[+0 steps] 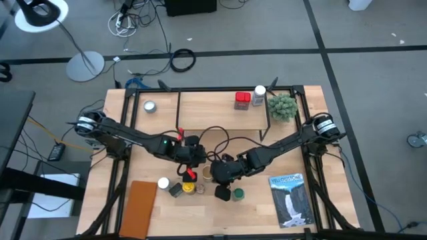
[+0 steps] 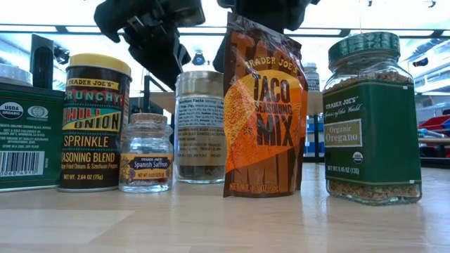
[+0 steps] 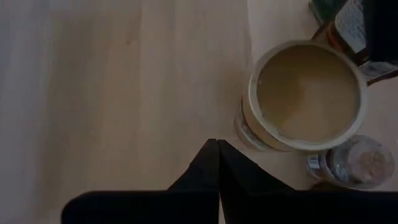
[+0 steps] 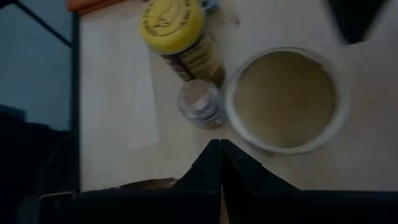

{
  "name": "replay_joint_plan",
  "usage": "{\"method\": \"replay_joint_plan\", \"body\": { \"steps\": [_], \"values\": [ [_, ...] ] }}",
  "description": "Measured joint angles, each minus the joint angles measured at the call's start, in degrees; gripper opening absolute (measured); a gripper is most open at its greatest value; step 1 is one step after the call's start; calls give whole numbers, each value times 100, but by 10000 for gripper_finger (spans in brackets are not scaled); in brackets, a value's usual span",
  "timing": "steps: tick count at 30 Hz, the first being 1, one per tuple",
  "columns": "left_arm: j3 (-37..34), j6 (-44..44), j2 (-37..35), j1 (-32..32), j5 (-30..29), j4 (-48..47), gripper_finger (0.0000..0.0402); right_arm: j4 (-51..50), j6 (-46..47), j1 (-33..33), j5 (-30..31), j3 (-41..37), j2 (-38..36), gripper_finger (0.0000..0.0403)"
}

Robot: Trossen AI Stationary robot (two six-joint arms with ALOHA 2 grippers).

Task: Shelf spices
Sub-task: Put the brown seasoning bottle on the shelf

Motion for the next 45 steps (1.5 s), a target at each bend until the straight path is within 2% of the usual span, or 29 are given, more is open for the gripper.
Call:
{"method": "replay_joint_plan", "body": {
  "steps": [7,19,24,28,30,35,38,45],
  "values": [
    [0,-195,70,-2,519,14,0,-380,180,-111,297,0,0,0],
    [0,-291,70,-28,1555,197,0,-818,259,-197,1695,0,0,0],
    [0,-186,53,-42,1504,-19,0,-1129,326,-127,1698,0,-7,0],
    [0,-194,42,-42,1063,-446,0,-1538,756,-34,1751,0,-66,0],
    [0,-192,42,-40,912,-539,0,-1502,871,-17,1496,0,-76,0],
    [-1,110,42,-31,761,-224,0,-736,563,-8,689,0,-76,0],
    [0,216,42,-31,738,123,0,-389,356,-2,706,0,-79,0],
    [-1,225,42,-32,885,209,0,-736,500,-134,815,0,-84,0]
  ]
}}
